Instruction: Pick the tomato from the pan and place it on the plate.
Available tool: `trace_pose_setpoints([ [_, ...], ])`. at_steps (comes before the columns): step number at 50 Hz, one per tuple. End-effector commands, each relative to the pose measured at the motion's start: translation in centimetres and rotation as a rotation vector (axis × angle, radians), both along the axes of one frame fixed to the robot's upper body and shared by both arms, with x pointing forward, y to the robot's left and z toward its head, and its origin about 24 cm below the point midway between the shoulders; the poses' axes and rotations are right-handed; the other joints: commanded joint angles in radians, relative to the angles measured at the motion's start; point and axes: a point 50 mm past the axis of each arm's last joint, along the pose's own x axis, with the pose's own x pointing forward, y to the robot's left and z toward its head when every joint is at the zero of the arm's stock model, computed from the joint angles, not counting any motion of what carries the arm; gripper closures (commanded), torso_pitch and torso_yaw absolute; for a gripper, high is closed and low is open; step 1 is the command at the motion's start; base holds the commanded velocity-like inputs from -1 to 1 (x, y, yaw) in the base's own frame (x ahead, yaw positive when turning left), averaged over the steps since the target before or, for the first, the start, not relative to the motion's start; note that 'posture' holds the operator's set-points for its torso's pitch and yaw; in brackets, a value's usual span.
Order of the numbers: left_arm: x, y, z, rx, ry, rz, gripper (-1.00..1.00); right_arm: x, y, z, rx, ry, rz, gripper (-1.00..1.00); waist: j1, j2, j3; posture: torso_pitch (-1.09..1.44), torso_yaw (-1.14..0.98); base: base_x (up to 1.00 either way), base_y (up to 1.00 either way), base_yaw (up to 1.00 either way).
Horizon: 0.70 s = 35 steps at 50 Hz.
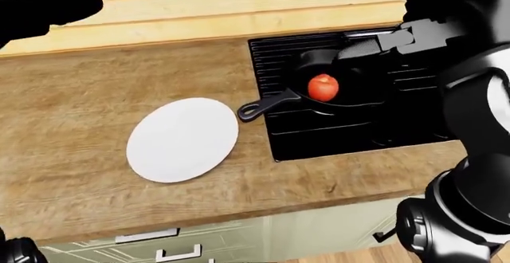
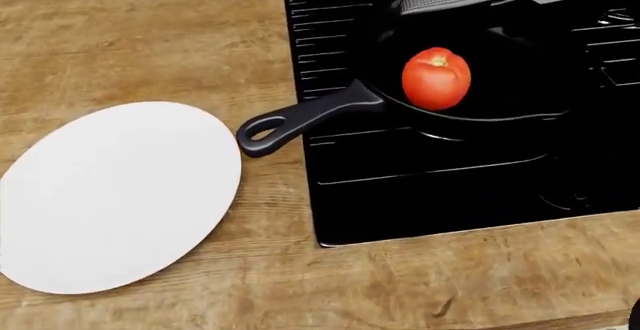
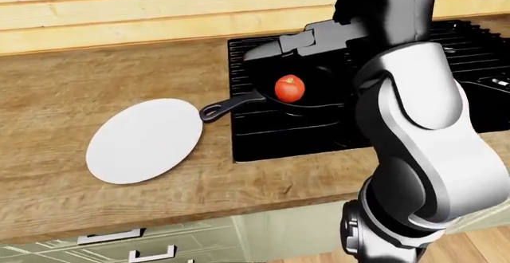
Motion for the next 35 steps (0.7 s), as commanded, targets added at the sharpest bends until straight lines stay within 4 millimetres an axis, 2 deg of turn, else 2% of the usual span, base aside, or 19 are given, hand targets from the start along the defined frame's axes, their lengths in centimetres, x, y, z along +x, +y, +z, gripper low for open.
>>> trace_pose_setpoints([
  [1, -1.0, 0.6, 1.2, -0.02, -0.082, 0.033, -1.0, -0.7, 0.1, 1.0, 0.002, -0.078, 0.006, -1.0, 0.001, -0.002, -0.008, 0.0, 0.0, 0.0, 0.0, 0.0],
  [3, -1.0, 0.6, 1.2, -0.02, -0.082, 0.032, -1.0, -0.8, 0.2, 1.0, 0.001, -0.077, 0.005, -1.0, -0.005, 0.011, 0.003, 0.0, 0.0, 0.0, 0.0, 0.0],
  [4, -1.0, 0.5, 1.2, -0.019, -0.081, 0.031, -1.0, -0.8, 0.1, 1.0, 0.002, -0.076, 0.004, -1.0, -0.009, 0.027, 0.003, 0.0, 0.0, 0.0, 0.0, 0.0],
  [5, -1.0, 0.5, 1.2, -0.017, -0.081, 0.03, -1.0, -0.7, 0.1, 1.0, 0.002, -0.075, 0.003, -1.0, -0.014, 0.053, -0.004, 0.0, 0.0, 0.0, 0.0, 0.0],
  [6, -1.0, 0.4, 1.2, -0.018, -0.08, 0.029, -1.0, -0.7, 0.2, 0.9, -0.003, -0.072, 0.005, -1.0, -0.026, 0.058, -0.009, 0.0, 0.0, 0.0, 0.0, 0.0],
  [7, -1.0, 0.4, 1.2, -0.017, -0.08, 0.029, -1.0, -0.6, 0.3, 0.8, -0.01, -0.067, 0.001, -1.0, -0.019, 0.044, 0.002, 0.0, 0.0, 0.0, 0.0, 0.0],
  [9, -1.0, 0.4, 1.1, -0.018, -0.079, 0.03, -1.0, -0.6, 0.4, 0.8, -0.018, -0.061, -0.005, -1.0, -0.019, 0.04, -0.014, 0.0, 0.0, 0.0, 0.0, 0.0],
  [13, -1.0, 0.8, 1.0, -0.025, -0.076, 0.038, -1.0, -1.2, 0.3, 0.8, -0.013, -0.058, -0.026, -1.0, -0.012, 0.03, -0.018, 0.0, 0.0, 0.0, 0.0, 0.0],
  [15, -0.8, 0.8, 0.9, -0.024, -0.073, 0.04, -1.0, -1.3, 0.3, 0.5, 0.002, -0.032, -0.029, -1.0, -0.008, 0.027, -0.019, 0.0, 0.0, 0.0, 0.0, 0.0],
  [19, -0.9, 0.9, 1.0, -0.023, -0.075, 0.046, -1.0, -0.9, 1.5, -0.7, -0.119, 0.059, -0.024, -1.0, -0.002, 0.024, -0.02, 0.0, 0.0, 0.0, 0.0, 0.0],
  [20, -0.8, 1.0, 0.8, -0.024, -0.073, 0.048, -1.0, -0.8, 1.7, -0.6, -0.175, 0.072, -0.035, -1.0, -0.002, 0.023, -0.022, 0.0, 0.0, 0.0, 0.0, 0.0],
  [24, -0.8, 0.9, 0.8, -0.021, -0.07, 0.048, -1.0, -1.3, 1.8, 0.1, -0.216, 0.109, -0.041, -1.0, -0.003, 0.026, -0.02, 0.0, 0.0, 0.0, 0.0, 0.0],
  [26, -0.8, 0.8, 0.8, -0.021, -0.069, 0.048, -1.0, -1.1, 2.3, -0.5, -0.281, 0.159, -0.028, -1.0, 0.0, 0.027, -0.016, 0.0, 0.0, 0.0, 0.0, 0.0],
  [28, -0.8, 0.8, 0.8, -0.019, -0.069, 0.048, -1.0, -0.6, 2.4, 0.1, -0.301, 0.195, -0.011, -1.0, 0.001, 0.027, -0.013, 0.0, 0.0, 0.0, 0.0, 0.0],
  [32, -0.6, 0.7, 0.7, -0.015, -0.066, 0.047, -1.0, 0.8, 1.2, 1.9, -0.292, 0.263, -0.003, -1.0, -0.006, 0.031, -0.012, 0.0, 0.0, 0.0, 0.0, 0.0],
  [35, -0.7, 1.0, 0.7, -0.019, -0.067, 0.053, -1.0, 2.0, 0.5, 2.2, -0.323, 0.337, -0.037, -1.0, -0.005, 0.032, -0.011, 0.0, 0.0, 0.0, 0.0, 0.0],
])
